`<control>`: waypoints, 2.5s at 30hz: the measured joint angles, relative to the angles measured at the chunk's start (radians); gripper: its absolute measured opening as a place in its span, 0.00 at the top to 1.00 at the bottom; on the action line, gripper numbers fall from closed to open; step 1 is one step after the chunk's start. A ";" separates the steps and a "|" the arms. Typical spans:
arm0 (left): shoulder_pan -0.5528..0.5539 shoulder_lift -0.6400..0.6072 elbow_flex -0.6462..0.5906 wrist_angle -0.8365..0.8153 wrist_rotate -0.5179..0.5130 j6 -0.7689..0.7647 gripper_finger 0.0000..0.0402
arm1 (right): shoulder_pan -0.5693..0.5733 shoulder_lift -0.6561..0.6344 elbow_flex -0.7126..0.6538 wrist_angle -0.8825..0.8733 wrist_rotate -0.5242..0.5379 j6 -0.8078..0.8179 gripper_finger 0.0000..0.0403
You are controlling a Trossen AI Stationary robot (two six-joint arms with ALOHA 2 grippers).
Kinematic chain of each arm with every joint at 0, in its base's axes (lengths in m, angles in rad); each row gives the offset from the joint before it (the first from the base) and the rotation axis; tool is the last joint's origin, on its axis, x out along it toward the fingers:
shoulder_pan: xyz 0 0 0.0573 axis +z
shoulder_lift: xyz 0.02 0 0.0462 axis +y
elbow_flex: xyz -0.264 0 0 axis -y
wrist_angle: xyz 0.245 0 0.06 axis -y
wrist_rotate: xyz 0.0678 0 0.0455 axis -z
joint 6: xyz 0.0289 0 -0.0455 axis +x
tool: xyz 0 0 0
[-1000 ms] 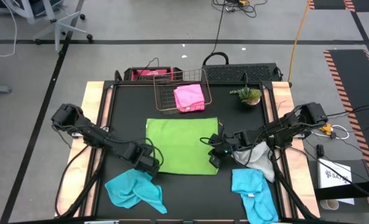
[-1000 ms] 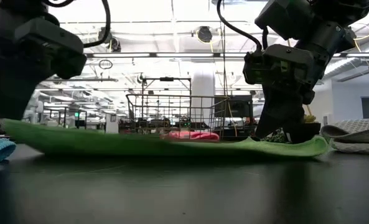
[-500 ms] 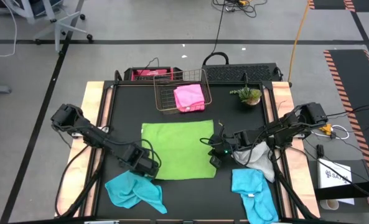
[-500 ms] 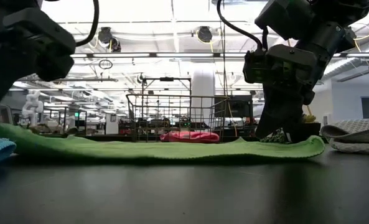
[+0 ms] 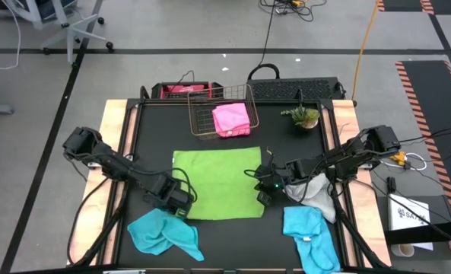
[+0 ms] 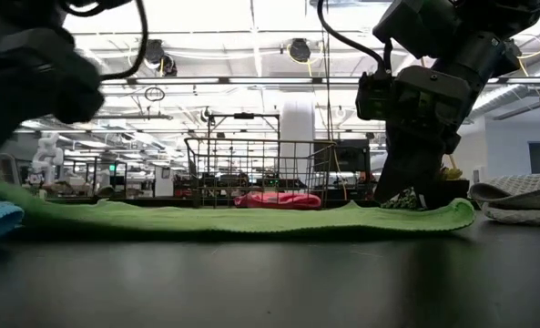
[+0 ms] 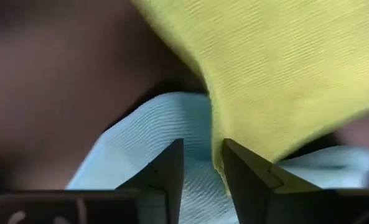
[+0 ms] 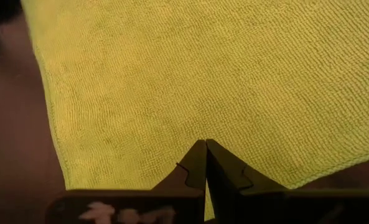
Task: Fold microfiber towels
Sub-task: Fold the green microfiber cloth in quarters
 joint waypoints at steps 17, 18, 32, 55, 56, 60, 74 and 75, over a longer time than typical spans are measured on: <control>-0.005 -0.002 0.000 -0.063 -0.067 -0.053 0.71 | -0.052 0.000 -0.010 0.024 0.078 -0.124 1.00; -0.003 -0.002 0.000 -0.054 -0.078 -0.053 0.71 | -0.053 0.000 -0.024 0.052 0.095 -0.123 1.00; 0.002 -0.004 0.000 -0.038 -0.162 -0.039 0.71 | -0.069 -0.004 -0.260 0.317 0.114 0.016 1.00; 0.109 -0.005 0.000 0.101 -0.321 0.170 0.71 | -0.170 -0.244 -0.282 -0.054 0.110 -0.097 1.00; 0.110 -0.005 0.000 0.100 -0.322 0.177 0.71 | -0.170 -0.266 -0.283 -0.082 0.109 -0.094 1.00; 0.100 -0.005 0.000 0.070 -0.310 0.184 0.71 | -0.170 -0.347 -0.286 -0.141 0.107 -0.051 1.00; -0.040 -0.005 0.000 0.191 -0.068 0.055 0.71 | -0.177 -0.499 -0.283 0.015 0.010 -0.019 1.00; -0.057 -0.005 0.000 0.205 -0.082 0.040 0.71 | -0.177 -0.499 -0.283 0.015 0.010 -0.019 1.00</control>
